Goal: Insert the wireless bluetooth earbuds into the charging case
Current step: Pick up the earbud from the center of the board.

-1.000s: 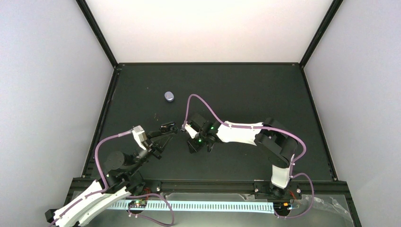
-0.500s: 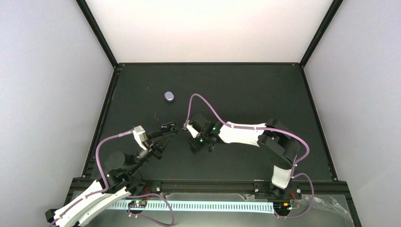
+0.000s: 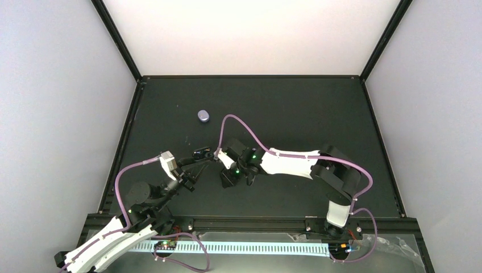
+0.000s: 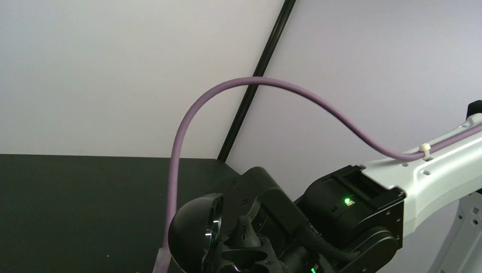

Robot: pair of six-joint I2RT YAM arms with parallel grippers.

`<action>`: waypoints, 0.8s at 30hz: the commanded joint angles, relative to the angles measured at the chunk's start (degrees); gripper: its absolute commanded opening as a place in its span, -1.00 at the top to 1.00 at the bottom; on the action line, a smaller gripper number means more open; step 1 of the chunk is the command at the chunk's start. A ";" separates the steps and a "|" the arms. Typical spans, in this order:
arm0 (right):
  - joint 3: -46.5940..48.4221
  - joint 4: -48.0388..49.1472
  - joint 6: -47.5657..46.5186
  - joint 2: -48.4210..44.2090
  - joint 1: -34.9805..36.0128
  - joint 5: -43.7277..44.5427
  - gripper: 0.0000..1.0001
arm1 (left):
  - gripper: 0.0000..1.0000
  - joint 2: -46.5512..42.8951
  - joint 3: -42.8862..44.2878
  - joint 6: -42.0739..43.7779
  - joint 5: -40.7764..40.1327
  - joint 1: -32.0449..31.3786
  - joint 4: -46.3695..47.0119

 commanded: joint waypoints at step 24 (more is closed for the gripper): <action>-1.29 -2.06 2.60 2.48 -0.46 9.99 0.36 | 0.97 -1.00 0.07 0.08 -0.63 -0.24 -0.51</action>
